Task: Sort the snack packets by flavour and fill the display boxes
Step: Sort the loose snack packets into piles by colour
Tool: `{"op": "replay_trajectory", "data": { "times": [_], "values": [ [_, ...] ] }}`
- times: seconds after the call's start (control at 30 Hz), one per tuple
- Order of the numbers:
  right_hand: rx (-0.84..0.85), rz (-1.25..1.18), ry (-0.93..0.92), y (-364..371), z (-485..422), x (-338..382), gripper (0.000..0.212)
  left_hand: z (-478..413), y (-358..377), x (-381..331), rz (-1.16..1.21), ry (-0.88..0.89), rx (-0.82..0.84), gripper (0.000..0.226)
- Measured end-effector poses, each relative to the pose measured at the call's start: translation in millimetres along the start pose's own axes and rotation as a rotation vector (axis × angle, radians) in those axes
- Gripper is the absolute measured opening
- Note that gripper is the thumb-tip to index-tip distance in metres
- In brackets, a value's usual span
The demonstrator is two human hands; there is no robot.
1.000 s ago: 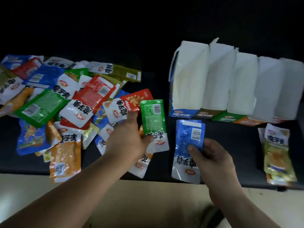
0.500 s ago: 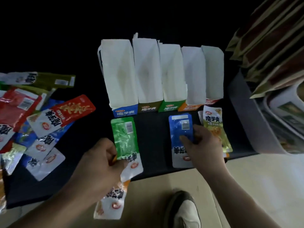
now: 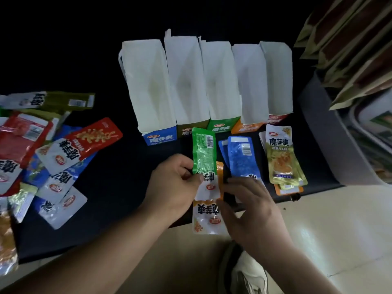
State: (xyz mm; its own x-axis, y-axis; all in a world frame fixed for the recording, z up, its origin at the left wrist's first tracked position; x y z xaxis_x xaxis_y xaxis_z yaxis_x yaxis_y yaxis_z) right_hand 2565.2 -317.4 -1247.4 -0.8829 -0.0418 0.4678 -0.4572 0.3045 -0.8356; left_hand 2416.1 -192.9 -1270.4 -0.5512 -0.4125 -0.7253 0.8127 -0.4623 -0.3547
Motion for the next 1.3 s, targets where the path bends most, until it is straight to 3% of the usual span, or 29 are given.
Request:
{"op": "replay_trajectory", "data": {
  "times": [0.13, 0.2, 0.4, 0.67, 0.97, 1.1, 1.17, 1.23, 1.3],
  "values": [
    [0.321, 0.192, -0.064, 21, 7, 16, 0.074, 10, -15, 11, 0.011, -0.013, 0.025, 0.016],
    [0.387, 0.262, -0.050, 28, 4, 12, 0.082, 13, -26, 19, -0.009, -0.016, 0.006, 0.018],
    [0.353, 0.349, -0.100, 29, -12, -3, 0.066, 24, -37, 40, -0.071, -0.034, 0.013, 0.019],
    [0.173, 0.245, -0.045, 12, -8, -16, 0.047, 24, -31, 31, 0.034, -0.030, 0.043, 0.013],
    [0.122, 0.182, -0.047, 5, -8, -25, 0.030, 30, -33, 31, 0.119, -0.083, -0.007, 0.006],
    [0.240, 0.048, -0.188, 29, -14, 12, 0.037, 25, -50, 37, -0.062, -0.058, -0.054, 0.013],
    [0.280, 0.026, -0.196, 39, -12, 21, 0.042, 23, -60, 43, -0.249, -0.022, -0.080, 0.028],
    [0.284, 0.021, -0.176, 41, -14, 21, 0.045, 26, -67, 39, -0.585, 0.135, -0.196, 0.047],
    [0.284, 0.024, -0.175, 40, -17, 19, 0.045, 35, -60, 32, -0.718, 0.403, -0.213, 0.048]
  ]
}}
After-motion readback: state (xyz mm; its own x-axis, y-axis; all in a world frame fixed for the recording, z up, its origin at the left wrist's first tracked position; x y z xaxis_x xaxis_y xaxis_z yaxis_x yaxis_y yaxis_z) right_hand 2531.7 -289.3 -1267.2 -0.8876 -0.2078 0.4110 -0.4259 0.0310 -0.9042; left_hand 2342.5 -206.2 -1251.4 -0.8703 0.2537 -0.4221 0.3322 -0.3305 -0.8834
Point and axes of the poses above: each hand's wrist, its own z-axis away from the middle knuckle, its own y-axis out of the palm, x = y × z, the point moved 6 cm from there along -z, towards the middle knuckle, and after that the axes turned 14 degrees about -y, right-handed, at the moved point
